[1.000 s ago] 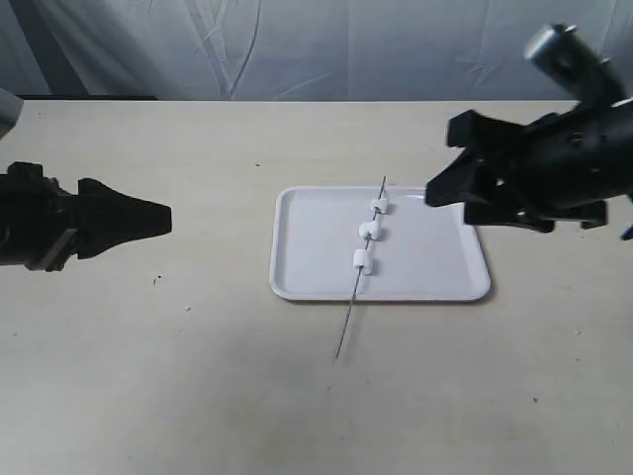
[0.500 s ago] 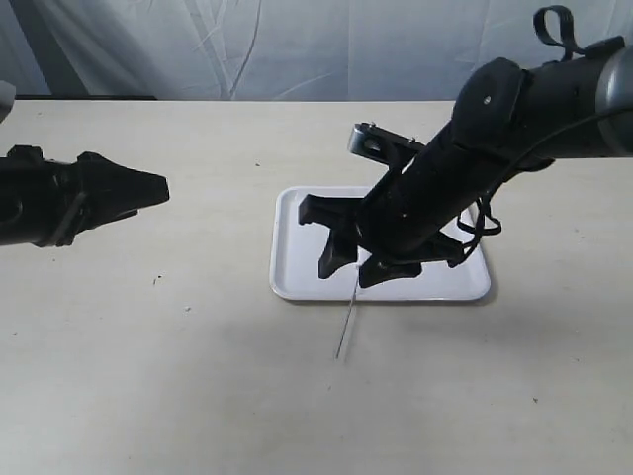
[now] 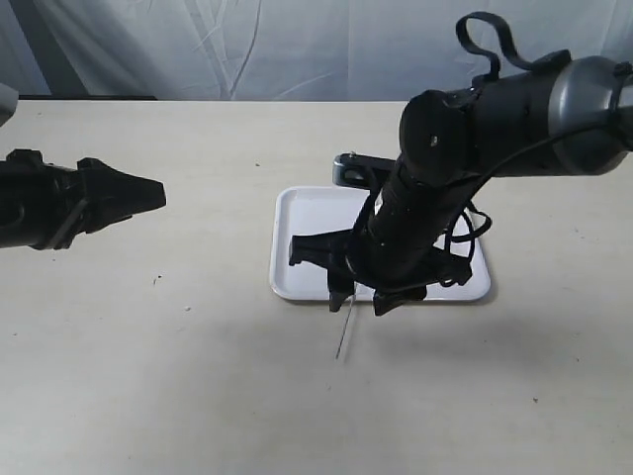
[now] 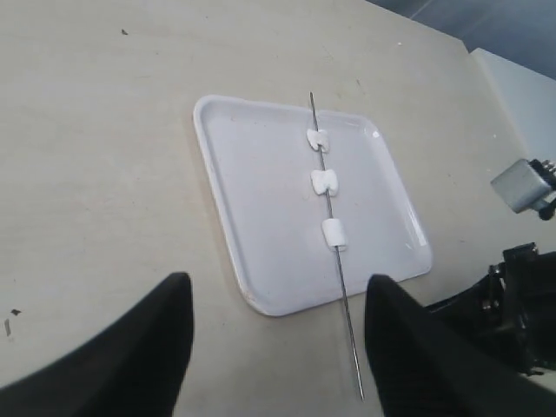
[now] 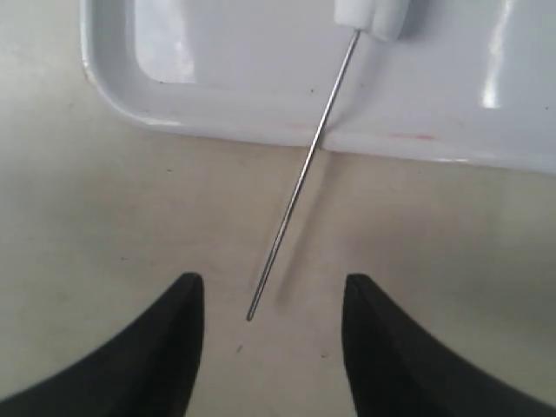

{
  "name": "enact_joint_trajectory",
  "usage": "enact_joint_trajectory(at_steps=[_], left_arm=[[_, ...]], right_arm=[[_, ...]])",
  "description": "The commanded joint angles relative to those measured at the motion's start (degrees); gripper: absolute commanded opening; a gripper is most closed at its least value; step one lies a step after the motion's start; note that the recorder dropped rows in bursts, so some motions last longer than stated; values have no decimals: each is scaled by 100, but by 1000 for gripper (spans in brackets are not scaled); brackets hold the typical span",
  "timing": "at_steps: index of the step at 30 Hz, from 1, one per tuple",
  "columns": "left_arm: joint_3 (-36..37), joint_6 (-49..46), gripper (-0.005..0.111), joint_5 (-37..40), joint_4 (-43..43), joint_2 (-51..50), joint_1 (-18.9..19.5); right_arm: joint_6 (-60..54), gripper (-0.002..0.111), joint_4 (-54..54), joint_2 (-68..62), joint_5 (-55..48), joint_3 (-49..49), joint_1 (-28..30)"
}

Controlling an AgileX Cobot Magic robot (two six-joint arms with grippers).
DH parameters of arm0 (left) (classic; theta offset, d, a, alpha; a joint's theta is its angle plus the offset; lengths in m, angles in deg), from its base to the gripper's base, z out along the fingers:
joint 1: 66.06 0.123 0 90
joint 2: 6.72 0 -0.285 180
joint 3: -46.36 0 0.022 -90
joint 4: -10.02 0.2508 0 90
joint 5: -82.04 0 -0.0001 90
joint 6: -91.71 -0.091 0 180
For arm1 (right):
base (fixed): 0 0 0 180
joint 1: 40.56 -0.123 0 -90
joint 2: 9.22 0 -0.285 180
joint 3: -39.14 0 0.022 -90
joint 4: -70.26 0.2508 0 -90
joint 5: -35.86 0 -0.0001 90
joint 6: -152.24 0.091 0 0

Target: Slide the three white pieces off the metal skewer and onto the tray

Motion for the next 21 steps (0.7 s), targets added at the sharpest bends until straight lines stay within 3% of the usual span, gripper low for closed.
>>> enact_joint_trajectory(at_steps=[1, 21], left_arm=[[-21, -21, 56, -16, 18, -14, -21], [-21, -21, 56, -171, 28, -14, -21]], right_arm=[[124, 47, -60, -273, 83, -62, -154], [418, 47, -93, -925, 620, -61, -252]])
